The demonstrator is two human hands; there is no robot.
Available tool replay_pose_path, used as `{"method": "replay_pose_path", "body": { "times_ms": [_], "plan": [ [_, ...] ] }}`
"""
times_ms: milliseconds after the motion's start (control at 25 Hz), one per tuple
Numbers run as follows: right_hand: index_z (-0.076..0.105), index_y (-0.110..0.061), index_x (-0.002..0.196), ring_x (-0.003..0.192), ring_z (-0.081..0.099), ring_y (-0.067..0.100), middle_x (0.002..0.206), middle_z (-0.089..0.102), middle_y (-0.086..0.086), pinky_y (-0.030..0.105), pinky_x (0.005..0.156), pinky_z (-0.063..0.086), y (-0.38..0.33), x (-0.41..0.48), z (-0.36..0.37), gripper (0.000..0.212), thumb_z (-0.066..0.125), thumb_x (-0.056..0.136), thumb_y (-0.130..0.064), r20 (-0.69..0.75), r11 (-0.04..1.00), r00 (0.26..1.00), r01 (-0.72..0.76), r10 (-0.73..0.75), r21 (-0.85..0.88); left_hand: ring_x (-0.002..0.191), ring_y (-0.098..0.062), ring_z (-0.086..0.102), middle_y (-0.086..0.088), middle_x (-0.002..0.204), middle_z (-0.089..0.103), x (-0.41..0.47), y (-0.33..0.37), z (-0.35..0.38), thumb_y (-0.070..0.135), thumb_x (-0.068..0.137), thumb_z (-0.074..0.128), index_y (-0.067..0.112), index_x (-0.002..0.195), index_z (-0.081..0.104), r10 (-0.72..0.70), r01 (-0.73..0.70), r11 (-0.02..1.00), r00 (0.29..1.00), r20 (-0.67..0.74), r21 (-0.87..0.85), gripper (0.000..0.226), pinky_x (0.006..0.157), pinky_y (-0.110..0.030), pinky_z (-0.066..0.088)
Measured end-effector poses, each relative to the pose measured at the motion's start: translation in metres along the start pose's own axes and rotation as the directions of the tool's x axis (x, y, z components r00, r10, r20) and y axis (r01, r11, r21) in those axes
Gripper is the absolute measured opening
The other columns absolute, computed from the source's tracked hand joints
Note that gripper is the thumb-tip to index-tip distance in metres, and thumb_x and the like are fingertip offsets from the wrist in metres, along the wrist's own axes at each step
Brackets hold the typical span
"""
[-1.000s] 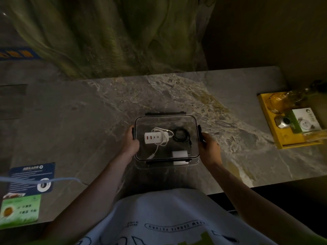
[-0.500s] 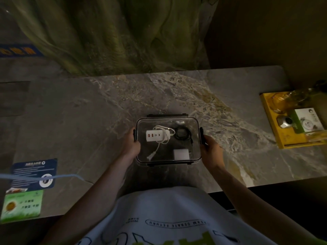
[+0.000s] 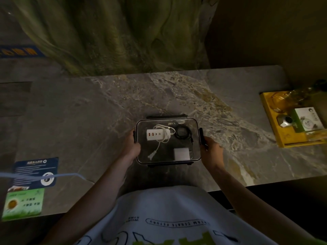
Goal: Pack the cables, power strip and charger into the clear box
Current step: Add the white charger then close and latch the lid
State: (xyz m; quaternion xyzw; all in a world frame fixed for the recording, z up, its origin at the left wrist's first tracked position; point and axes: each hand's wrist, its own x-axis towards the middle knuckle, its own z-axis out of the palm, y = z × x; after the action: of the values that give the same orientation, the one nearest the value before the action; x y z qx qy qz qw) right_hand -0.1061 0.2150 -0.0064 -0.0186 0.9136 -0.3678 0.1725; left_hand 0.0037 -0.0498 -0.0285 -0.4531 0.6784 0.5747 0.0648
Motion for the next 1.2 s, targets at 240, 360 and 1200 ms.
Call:
{"method": "replay_pose_path", "body": {
  "times_ms": [240,360,1200],
  "plan": [
    [0.062,-0.013,0.12,0.091,0.068,0.035,0.108,0.071,0.016,0.041,0.075,0.055,0.002,0.0,0.002,0.034,0.047,0.091,-0.005,0.01,0.999,0.999,-0.041,0.041,0.001,0.101,-0.023,0.059,-0.007,0.111,0.063,-0.009,0.005,0.0,0.015,0.09,0.063,0.017,0.127,0.051,0.061,-0.061,0.998,0.998,-0.025,-0.001,0.039,0.086,-0.035,0.048],
    [0.062,-0.011,0.12,0.097,0.067,0.033,0.111,0.07,0.015,0.034,0.075,0.05,0.003,0.002,-0.001,0.033,0.048,0.092,-0.006,0.017,0.998,0.998,-0.063,0.063,0.013,0.115,-0.027,0.058,-0.009,0.126,0.061,-0.008,-0.003,-0.005,0.015,0.09,0.062,0.022,0.136,0.045,0.046,-0.048,0.998,0.997,-0.055,-0.03,0.049,0.099,-0.046,0.048],
    [0.004,-0.027,0.153,0.148,0.011,0.026,0.162,-0.002,0.0,0.043,0.114,0.032,-0.003,-0.017,0.0,0.106,0.076,0.077,-0.042,0.271,0.938,0.942,0.263,-0.199,-0.224,0.147,-0.034,0.012,-0.02,0.159,0.004,-0.035,-0.016,0.015,0.048,0.074,0.075,0.012,0.152,-0.002,0.305,-0.293,0.812,0.95,0.062,0.505,0.116,0.117,-0.043,0.023]
  ]
}}
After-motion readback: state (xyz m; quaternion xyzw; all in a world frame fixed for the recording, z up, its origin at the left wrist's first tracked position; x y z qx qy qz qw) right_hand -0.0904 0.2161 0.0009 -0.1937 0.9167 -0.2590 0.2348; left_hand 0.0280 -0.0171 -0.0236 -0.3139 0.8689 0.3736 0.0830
